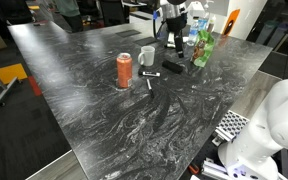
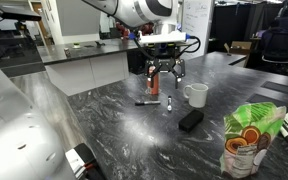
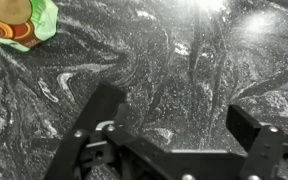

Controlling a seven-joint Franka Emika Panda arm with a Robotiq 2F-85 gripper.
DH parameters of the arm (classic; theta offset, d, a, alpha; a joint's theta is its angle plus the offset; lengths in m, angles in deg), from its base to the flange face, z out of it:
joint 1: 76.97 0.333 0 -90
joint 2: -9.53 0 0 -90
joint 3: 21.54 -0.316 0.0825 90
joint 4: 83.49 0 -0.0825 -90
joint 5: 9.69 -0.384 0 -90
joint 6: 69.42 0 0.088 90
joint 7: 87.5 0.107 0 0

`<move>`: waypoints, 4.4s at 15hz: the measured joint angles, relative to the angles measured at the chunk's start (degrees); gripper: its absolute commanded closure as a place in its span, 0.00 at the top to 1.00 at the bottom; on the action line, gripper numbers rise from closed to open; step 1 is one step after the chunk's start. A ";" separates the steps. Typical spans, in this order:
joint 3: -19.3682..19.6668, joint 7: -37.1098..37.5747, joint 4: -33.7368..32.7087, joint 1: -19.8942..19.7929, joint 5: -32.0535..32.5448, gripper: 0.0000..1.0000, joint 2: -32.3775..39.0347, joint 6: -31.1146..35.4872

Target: Pick up one black marker and put it in the white mug

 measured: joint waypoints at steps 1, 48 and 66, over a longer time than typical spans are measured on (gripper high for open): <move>-0.01 -0.23 -0.10 0.00 -0.08 1.00 0.17 0.13; -6.62 -2.54 -29.83 0.76 -4.60 1.00 37.67 -0.89; -7.26 2.77 -32.06 3.24 4.34 0.36 41.97 -3.26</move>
